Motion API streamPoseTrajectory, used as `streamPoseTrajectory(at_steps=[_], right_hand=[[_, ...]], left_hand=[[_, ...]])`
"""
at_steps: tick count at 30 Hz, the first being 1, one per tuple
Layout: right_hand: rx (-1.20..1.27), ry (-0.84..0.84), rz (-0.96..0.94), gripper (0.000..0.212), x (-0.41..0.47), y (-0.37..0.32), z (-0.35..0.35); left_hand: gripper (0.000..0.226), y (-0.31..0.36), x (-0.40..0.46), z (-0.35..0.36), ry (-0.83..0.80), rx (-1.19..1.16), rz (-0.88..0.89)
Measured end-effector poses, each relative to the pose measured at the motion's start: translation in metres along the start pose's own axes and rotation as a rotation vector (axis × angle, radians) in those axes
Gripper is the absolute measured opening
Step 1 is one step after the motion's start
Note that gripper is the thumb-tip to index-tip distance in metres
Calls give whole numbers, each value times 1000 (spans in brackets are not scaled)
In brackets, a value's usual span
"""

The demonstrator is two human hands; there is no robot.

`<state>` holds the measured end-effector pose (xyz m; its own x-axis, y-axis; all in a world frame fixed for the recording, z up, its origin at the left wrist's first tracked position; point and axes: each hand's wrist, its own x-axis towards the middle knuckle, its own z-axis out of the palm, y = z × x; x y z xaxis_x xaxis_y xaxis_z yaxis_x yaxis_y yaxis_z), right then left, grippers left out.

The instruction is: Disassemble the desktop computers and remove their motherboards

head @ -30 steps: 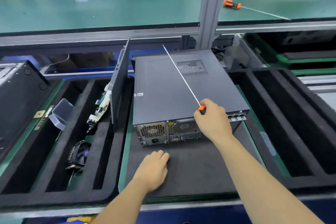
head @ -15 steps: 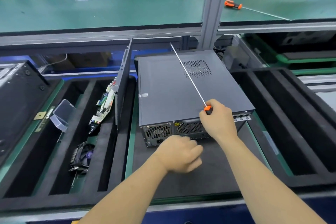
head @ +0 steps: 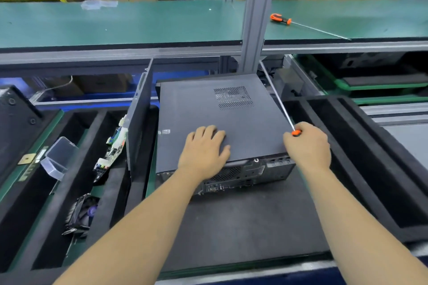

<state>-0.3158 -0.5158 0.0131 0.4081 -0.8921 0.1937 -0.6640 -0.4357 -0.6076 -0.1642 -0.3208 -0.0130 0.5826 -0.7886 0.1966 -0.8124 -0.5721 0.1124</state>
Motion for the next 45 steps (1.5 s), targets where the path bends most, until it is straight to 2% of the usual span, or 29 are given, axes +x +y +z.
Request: streamPoseTrajectory(at_steps=[4, 12, 14, 16, 20, 28, 31, 34, 37, 39, 42, 45], right_hand=[[14, 20, 178, 20, 29, 64, -3], [-58, -250, 271, 12, 24, 152, 41], [-83, -298, 270, 17, 21, 161, 49], [-125, -354, 270, 10, 17, 165, 52], [-148, -412, 234, 11, 17, 170, 54], [-69, -462, 210, 41, 22, 175, 51], [-37, -379, 171, 42, 26, 160, 48], [117, -160, 47, 32, 40, 114, 37], [248, 9, -169, 26, 50, 49, 20], [240, 17, -357, 24, 52, 10, 14], [40, -197, -513, 33, 50, -25, 18], [-344, -514, -415, 55, 44, -20, 31]], left_hand=[[48, -1, 4, 8, 22, 29, -20], [45, -4, 5, 10, -8, 28, -40], [45, -4, 5, 10, -12, 19, -48], [47, -4, 4, 10, -9, 13, -54], [55, -1, 4, 7, -10, 4, -66], [56, -1, 2, 6, -18, 3, -66], [53, 0, 2, 6, -20, -2, -63], [49, -1, 3, 6, -32, -2, -54], [49, -4, 2, 5, -60, -8, -41], [51, -3, 2, 3, -72, -10, -30], [60, -3, -3, 1, -99, 39, -1], [73, -10, -12, -1, -119, 87, -18]])
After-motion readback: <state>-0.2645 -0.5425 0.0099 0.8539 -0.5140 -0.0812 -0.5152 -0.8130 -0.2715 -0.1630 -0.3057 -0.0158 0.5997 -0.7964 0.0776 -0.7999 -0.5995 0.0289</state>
